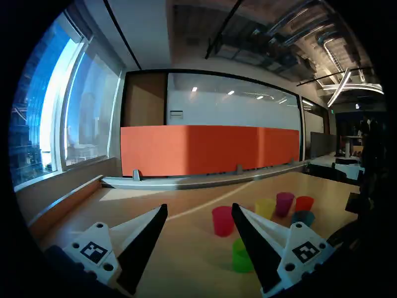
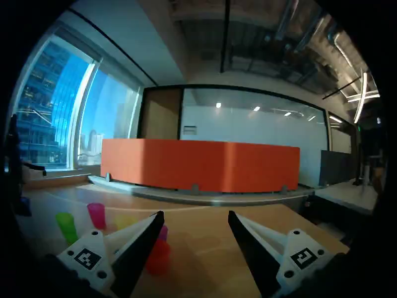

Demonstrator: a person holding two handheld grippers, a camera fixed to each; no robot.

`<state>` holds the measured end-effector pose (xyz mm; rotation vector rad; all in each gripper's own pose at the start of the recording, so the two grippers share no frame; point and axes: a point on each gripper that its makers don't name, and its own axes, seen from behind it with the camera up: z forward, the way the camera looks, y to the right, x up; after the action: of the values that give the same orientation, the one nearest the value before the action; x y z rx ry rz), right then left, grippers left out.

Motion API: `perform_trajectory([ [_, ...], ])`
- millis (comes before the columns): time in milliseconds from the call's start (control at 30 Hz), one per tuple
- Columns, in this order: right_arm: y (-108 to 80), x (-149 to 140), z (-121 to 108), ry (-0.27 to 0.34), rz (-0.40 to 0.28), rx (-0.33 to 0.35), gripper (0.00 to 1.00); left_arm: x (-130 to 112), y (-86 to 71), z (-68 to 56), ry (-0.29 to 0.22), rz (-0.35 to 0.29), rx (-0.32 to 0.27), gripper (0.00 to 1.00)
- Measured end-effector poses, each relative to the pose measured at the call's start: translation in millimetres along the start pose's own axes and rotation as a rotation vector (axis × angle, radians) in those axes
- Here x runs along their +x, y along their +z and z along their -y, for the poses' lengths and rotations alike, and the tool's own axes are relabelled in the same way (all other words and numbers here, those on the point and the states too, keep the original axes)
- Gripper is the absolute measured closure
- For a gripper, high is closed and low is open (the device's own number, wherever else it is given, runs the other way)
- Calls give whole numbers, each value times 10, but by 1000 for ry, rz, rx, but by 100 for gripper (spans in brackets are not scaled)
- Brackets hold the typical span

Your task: Pour water

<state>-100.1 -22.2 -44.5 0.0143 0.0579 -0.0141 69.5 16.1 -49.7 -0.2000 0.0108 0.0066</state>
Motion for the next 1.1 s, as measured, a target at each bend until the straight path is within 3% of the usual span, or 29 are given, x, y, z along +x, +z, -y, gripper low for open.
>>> perform_trajectory([
  [167, 11, 111, -146, 36, -54, -68, 0, 139, 11, 43, -21, -54, 33, 4],
  [400, 8, 130, -187, 84, -54, -89, 0, 154, 38, 116, -39, -72, 73, 4],
  [767, -9, 176, -257, 50, -44, -116, 0, 168, 84, 289, -19, -70, 167, 4],
  [1100, 6, 300, -338, 51, -37, -146, 0, 227, 104, 315, 24, -114, 206, 4],
])
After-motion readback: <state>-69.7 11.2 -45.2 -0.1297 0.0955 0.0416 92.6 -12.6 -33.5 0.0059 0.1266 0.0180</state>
